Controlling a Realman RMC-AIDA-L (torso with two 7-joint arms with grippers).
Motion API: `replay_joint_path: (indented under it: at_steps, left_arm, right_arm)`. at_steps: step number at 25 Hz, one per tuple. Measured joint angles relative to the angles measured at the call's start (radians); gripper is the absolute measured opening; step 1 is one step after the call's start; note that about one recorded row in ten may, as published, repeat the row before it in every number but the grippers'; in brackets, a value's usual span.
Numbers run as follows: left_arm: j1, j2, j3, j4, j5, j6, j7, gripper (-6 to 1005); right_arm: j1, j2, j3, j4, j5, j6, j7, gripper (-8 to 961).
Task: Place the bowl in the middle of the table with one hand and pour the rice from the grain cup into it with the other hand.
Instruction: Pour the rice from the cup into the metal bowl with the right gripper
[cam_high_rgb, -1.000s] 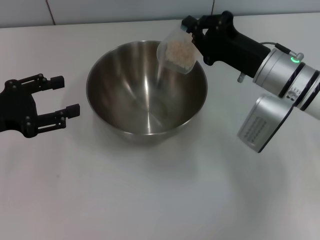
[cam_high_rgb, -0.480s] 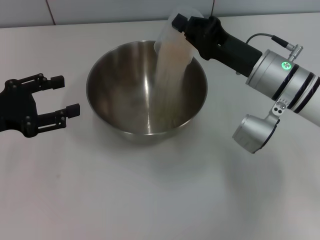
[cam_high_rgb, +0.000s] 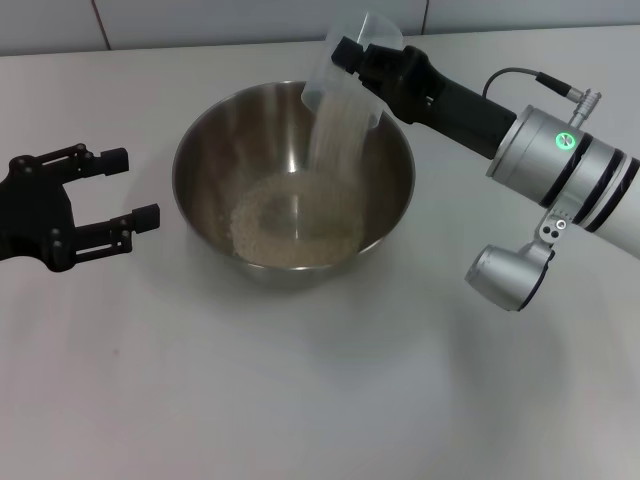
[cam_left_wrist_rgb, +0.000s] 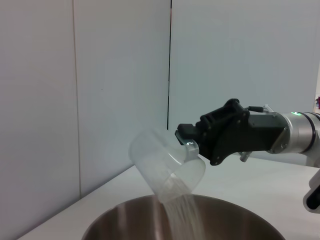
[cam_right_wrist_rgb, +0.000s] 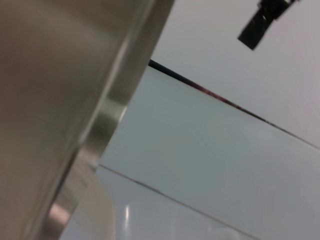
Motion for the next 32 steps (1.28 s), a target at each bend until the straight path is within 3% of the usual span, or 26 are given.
replay_joint_path:
  at_steps: [17,22,28,32]
  left_arm:
    - [-0.001,0.0,-0.005,0.009,0.003,-0.01,0.0,752]
    - [-0.001,-0.001,-0.005,0.009,0.004,-0.011,0.0,752]
    - [0.001,-0.003,-0.005,0.009,0.004,-0.01,0.011,753]
    - [-0.001,-0.003,-0.005,0.009,0.004,-0.01,0.012,753]
  right_arm:
    - [0.005,0.0,0.003,0.04,-0.007,-0.032,0.001,5]
    - [-0.004,0.001,0.053,0.058,0.003,-0.034,0.199,4]
    - [-0.021,0.0,0.263,0.102,0.005,-0.032,0.614,4]
    - [-0.037,-0.004,0.343,0.096,0.005,-0.03,0.822,4]
